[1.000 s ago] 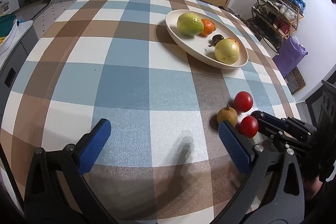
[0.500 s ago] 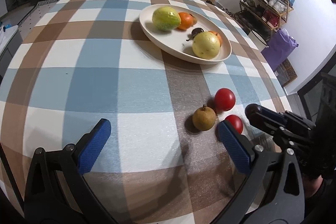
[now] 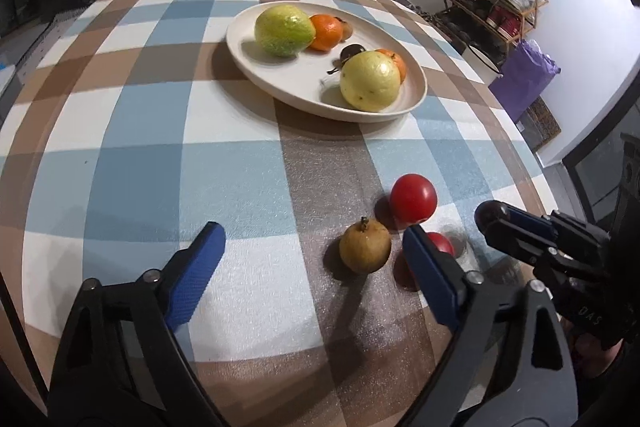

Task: Organize fruits
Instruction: 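Grasp the dark plum with the right gripper while the left gripper grasps a brown pear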

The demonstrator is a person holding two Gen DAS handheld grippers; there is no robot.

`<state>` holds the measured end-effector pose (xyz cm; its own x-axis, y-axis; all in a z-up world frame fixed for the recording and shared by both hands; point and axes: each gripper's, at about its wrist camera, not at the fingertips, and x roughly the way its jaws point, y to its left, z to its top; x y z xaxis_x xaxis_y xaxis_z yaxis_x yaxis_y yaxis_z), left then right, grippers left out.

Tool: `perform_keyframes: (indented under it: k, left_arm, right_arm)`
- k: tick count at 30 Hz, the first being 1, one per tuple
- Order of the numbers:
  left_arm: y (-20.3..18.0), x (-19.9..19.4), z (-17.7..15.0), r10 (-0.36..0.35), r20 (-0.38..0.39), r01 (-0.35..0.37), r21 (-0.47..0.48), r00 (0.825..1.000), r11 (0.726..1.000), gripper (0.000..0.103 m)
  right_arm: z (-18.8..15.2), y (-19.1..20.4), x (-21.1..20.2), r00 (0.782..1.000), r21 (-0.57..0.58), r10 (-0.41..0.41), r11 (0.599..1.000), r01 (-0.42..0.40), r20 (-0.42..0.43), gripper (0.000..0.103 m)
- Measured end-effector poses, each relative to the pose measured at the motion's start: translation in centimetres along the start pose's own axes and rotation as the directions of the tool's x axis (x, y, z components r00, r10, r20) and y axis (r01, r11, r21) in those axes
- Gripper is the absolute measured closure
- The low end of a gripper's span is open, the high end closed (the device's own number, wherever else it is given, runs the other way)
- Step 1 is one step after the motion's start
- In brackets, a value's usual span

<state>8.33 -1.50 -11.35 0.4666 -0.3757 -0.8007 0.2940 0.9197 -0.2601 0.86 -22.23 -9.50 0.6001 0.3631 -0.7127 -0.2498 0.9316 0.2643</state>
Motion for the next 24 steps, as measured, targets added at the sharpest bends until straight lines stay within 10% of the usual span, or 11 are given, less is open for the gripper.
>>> perform_keyframes:
  k: [14, 24]
  left_arm:
    - [-1.9, 0.2, -0.6, -0.036, -0.02, 0.038, 0.09, 0.999, 0.995, 0.076]
    - [-1.2, -0.6, -0.1, -0.051, 0.002, 0.051, 0.081, 0.999, 0.995, 0.079]
  right_arm:
    - [0.0, -0.3, -0.2, 1.0, 0.011, 0.011, 1.0, -0.011, 0.006, 0.079]
    - [0.3, -0.3, -0.3, 1.0, 0.015, 0.015, 1.0, -0.015, 0.007, 0.079]
